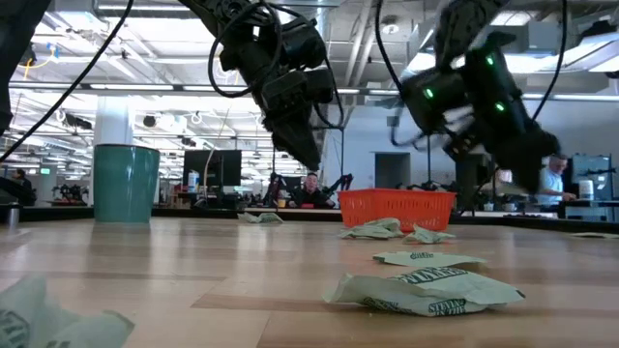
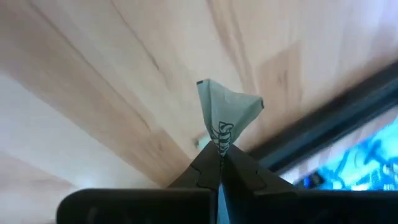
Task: Pick and place Stevia / Truvia into bins
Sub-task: Put the stevia packet into the bin
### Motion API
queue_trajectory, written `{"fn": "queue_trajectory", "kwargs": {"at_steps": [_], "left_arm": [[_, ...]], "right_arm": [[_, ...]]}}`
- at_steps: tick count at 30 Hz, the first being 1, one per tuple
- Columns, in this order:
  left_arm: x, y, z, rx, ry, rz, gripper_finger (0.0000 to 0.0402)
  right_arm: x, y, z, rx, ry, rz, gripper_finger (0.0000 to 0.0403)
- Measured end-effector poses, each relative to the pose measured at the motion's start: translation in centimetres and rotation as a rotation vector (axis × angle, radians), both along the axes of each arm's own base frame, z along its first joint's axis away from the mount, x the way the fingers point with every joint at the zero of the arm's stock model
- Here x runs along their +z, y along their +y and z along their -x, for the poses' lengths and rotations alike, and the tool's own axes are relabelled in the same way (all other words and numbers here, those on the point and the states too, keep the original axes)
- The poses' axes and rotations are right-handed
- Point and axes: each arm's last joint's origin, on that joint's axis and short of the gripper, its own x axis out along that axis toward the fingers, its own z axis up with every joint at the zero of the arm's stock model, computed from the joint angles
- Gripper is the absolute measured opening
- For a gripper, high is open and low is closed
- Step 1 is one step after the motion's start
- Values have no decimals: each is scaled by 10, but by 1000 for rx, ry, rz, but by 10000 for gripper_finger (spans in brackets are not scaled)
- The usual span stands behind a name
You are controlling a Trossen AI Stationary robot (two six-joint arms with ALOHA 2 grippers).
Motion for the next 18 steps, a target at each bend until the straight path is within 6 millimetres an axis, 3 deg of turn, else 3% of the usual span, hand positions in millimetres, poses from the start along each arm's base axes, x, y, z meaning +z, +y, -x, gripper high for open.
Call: {"fn": "queue_trajectory", "kwargs": {"at_steps": [9,18], "left_arm": [[-4,-1,7,20,90,-4,155],[-6,-1,9,33,121,-7,155]], "right_arm": [[33,6,-53,146,-375,33,1],[49,3,-72,216,-520,42,7]]}}
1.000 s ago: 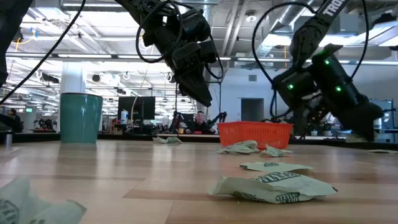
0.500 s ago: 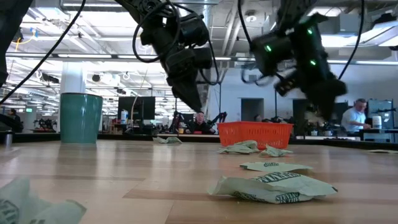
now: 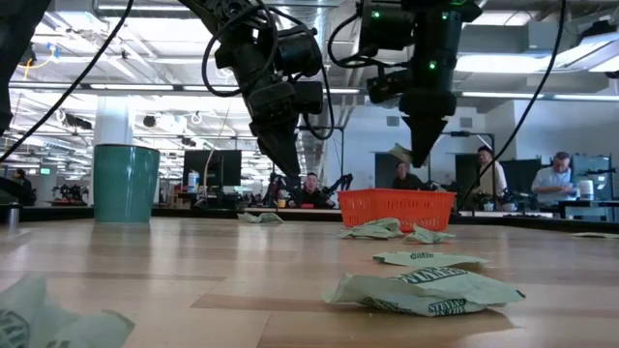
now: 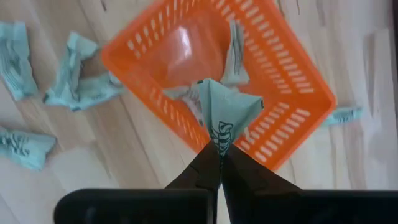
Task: Pick and place Stevia / Truvia into bins
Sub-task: Put the stevia packet into the bin
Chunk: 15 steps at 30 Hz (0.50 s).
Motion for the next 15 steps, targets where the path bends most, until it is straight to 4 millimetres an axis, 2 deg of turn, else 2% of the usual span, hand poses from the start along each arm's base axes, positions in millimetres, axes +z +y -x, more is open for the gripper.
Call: {"fn": "queue_trajectory", "kwargs": {"at_steps": [6,15], "left_arm": [[0,0,0,2,-1,1,155],[0,0,0,5,-1,3,155]], "right_arm": [[0,-5,-1,7,-13,-5,21],[0,-15,-1,-19,-28,-19,72]]}}
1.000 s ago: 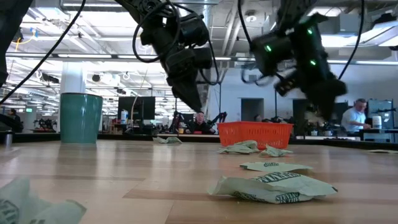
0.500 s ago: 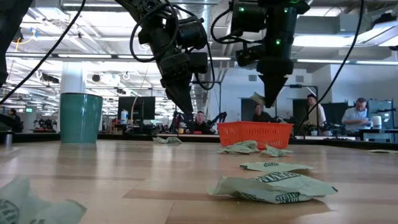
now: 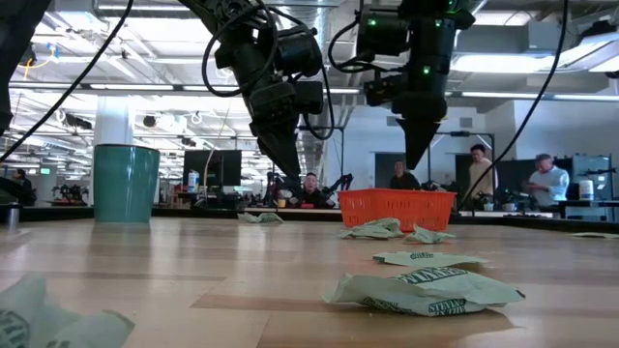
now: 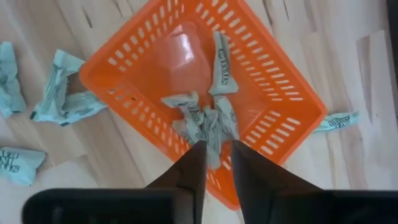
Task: Pick and place Stevia / Truvia into bins
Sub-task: Put the stevia packet into the bin
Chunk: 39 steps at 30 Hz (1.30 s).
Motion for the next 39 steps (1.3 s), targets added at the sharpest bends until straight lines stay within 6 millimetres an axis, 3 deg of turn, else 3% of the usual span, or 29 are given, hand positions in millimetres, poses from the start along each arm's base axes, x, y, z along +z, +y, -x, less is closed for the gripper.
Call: {"fn": "queue_trajectory", "kwargs": {"at_steps": [5,9,13,17,20,25,31,39], "left_arm": [[0,0,0,0,0,0,155],[0,0,1,-1,8,2,155],[-1,-1,3,-1,31,9,155],[-1,-1,2,-3,29,10,155],[-1,-1,1,-3,18,7,155],[0,-1,0,-4,3,4,155],[1,0,-3,-7,-35,-2,155],[1,-6,-4,-45,-34,-13,155]], "right_arm": [[3,-1,3,25,10,4,87],[29,-4,15,20,-83,22,86],[62,-5,45,-29,-268,48,86],[76,-2,88,-140,-402,38,86],[74,0,120,-297,-376,-6,86],[61,-1,153,-542,-98,-51,86],[45,-13,146,-621,63,-92,86],[0,-25,139,-414,331,-140,85]]}}
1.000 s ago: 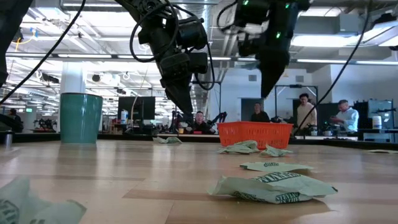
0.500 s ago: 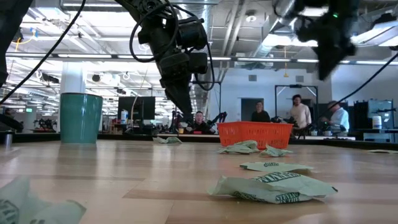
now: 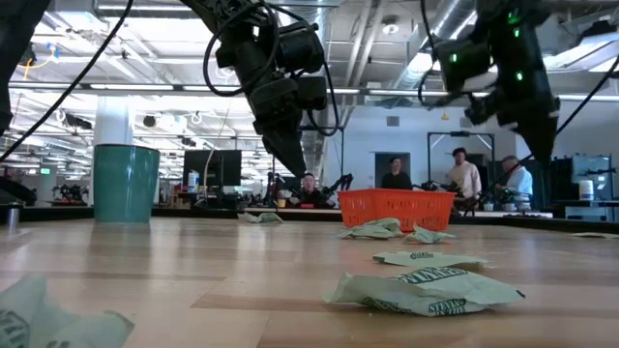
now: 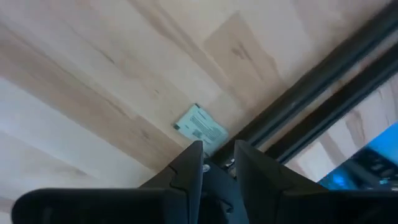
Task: Pick and place Stevia / Truvia into bins
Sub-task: Put the stevia packet into the bin
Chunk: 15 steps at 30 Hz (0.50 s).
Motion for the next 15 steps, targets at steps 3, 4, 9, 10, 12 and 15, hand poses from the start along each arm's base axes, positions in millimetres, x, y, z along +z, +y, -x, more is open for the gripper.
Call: {"fn": "queue_trajectory", "kwargs": {"at_steps": [3,4,9,10,12,15], "left_arm": [[0,-3,-1,-21,0,-7,155],[0,-4,-1,-25,1,-8,155],[0,-6,-1,-31,2,-8,155],[0,-6,-1,-31,1,-8,155],[0,-6,-1,-31,1,-8,155],[0,-6,-1,-31,2,-8,155]], "right_arm": [[-18,0,2,43,50,-31,85],[-24,0,2,64,62,-42,85],[-43,1,6,78,160,-91,85],[-46,1,6,75,176,-98,85],[-52,0,5,66,207,-110,85],[-62,0,5,65,254,-133,85]]}}
